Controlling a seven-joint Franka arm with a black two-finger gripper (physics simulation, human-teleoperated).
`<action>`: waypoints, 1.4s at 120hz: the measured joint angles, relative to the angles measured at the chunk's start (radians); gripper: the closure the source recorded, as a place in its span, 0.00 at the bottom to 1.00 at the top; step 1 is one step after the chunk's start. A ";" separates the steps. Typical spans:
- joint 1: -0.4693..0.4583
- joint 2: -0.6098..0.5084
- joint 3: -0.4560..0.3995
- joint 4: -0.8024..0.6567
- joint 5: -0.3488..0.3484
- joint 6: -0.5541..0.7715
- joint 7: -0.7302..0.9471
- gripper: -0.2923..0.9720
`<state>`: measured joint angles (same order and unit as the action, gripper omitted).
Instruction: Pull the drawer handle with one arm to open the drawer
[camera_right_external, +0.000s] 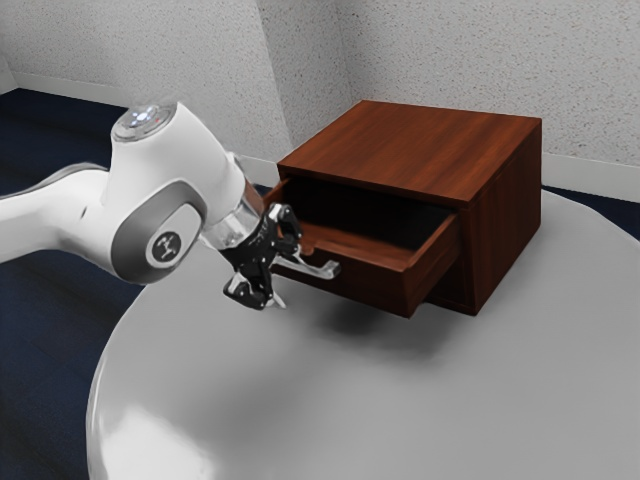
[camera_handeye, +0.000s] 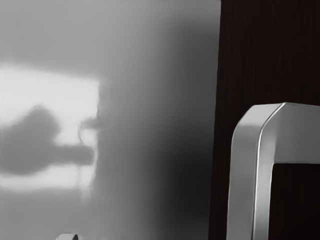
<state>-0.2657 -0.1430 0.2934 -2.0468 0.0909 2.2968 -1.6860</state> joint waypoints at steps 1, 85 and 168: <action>0.000 -0.002 0.000 -0.002 0.000 0.000 0.000 0.46; 0.011 -0.086 -0.005 -0.054 0.019 -0.063 -0.001 0.46; 0.009 -0.126 -0.017 -0.053 0.036 -0.156 -0.002 0.49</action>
<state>-0.2566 -0.2691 0.2763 -2.1001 0.1270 2.1405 -1.6877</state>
